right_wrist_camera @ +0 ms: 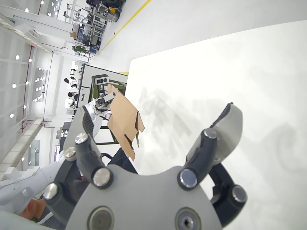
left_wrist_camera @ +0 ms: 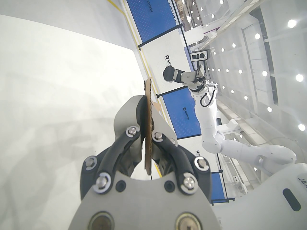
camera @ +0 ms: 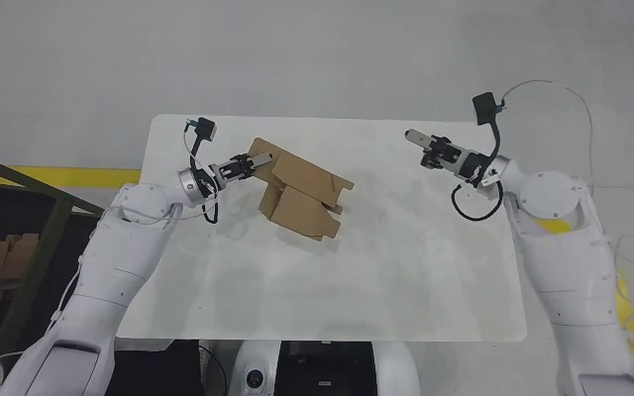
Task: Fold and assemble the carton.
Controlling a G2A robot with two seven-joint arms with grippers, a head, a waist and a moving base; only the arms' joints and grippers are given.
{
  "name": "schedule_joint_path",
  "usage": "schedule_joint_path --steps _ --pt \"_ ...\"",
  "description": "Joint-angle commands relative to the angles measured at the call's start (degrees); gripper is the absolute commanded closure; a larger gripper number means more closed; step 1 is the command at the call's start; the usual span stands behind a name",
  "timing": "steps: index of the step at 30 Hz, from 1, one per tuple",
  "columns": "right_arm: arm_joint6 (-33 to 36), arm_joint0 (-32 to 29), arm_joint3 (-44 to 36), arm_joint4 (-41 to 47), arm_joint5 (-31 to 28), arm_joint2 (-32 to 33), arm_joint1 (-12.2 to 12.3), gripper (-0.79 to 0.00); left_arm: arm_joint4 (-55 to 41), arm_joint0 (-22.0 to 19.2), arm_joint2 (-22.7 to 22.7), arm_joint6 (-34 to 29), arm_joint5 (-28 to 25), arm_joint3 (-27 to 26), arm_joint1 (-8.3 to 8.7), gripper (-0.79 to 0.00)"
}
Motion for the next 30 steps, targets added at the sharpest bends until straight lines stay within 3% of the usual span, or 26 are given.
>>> schedule_joint_path --steps 1,8,12,18,24,30 --pt "3.87 0.39 1.17 2.28 -1.33 0.10 0.12 -0.785 0.61 0.11 -0.38 -0.43 0.71 -0.25 0.12 0.000" --pt "16.73 3.34 7.17 5.87 -5.56 -2.47 0.30 -0.785 -1.29 -4.31 2.49 -13.01 0.85 2.42 -0.17 0.000" --pt "17.51 4.76 8.24 4.54 -5.72 -4.60 0.13 -0.785 -2.63 -8.16 5.63 -19.26 -0.46 4.03 -0.91 0.000" --pt "24.07 6.36 9.55 6.79 -9.39 -8.35 -0.23 -0.785 -6.41 -13.43 10.79 -26.53 -0.82 6.92 -2.51 0.000" --pt "28.25 8.74 12.27 12.14 -13.36 -12.85 -1.28 -0.785 -8.63 -18.19 16.27 -28.80 1.04 9.01 -3.97 0.000" --pt "32.02 10.43 15.31 20.39 -18.11 -15.97 -2.37 -0.785 -13.52 -20.31 20.52 -29.86 2.09 8.35 -4.63 0.000"
